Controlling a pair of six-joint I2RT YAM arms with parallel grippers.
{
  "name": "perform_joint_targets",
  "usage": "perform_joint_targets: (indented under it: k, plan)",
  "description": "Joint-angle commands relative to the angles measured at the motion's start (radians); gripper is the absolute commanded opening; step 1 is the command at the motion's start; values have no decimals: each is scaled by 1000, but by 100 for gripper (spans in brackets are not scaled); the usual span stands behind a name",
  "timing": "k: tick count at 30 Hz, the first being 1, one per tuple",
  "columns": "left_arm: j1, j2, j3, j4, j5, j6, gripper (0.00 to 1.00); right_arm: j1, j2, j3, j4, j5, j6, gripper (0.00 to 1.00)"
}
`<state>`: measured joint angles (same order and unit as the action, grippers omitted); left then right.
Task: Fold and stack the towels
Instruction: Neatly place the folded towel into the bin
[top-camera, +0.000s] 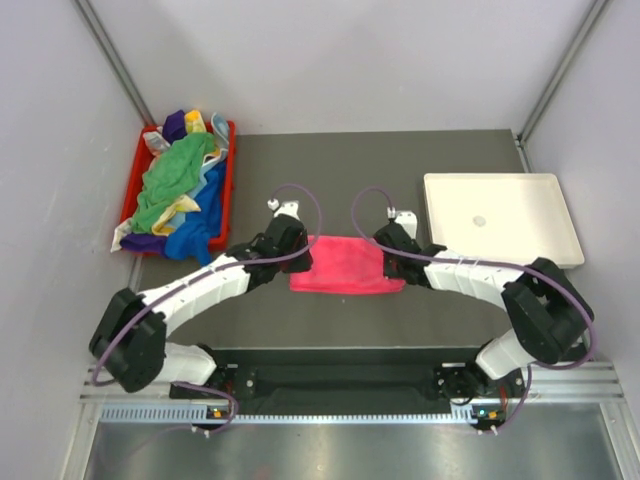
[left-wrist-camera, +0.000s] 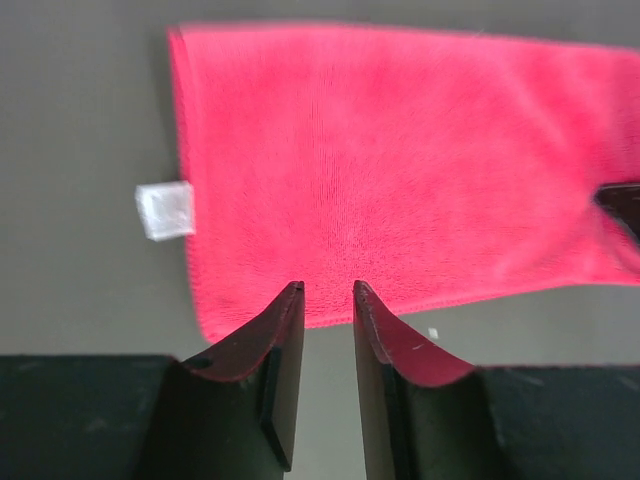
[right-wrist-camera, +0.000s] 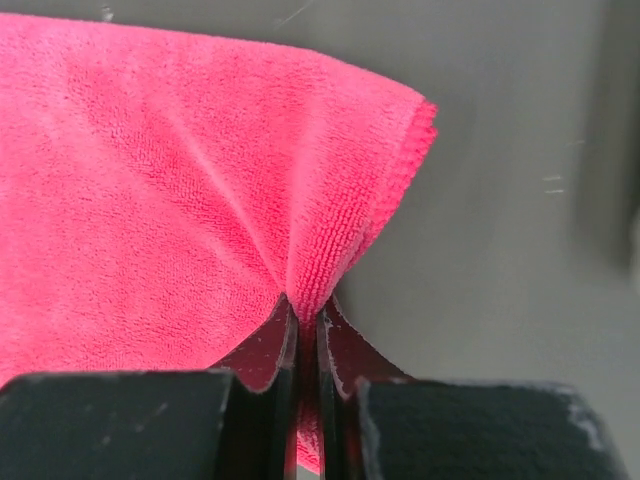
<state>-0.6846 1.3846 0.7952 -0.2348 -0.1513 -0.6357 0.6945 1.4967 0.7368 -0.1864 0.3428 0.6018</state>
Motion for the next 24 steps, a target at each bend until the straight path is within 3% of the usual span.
perform_joint_targets:
  k: [1, 8, 14, 18, 24]
  plan:
    - [-7, -107, 105, -93, -31, 71, 32, 33, -10, 129, -223, 224, -103, 0]
    - [-4, -203, 147, -202, -47, 156, 33, -27, -47, 256, -401, 432, -286, 0]
    - [-6, -268, 139, -253, 50, 154, 32, -171, -61, 294, -297, 461, -494, 0]
    - [-4, -320, 137, -330, 44, 191, 33, -320, -56, 317, -213, 418, -596, 0]
    - [-4, -387, 124, -436, 44, 260, 33, -433, 5, 374, -136, 415, -728, 0]
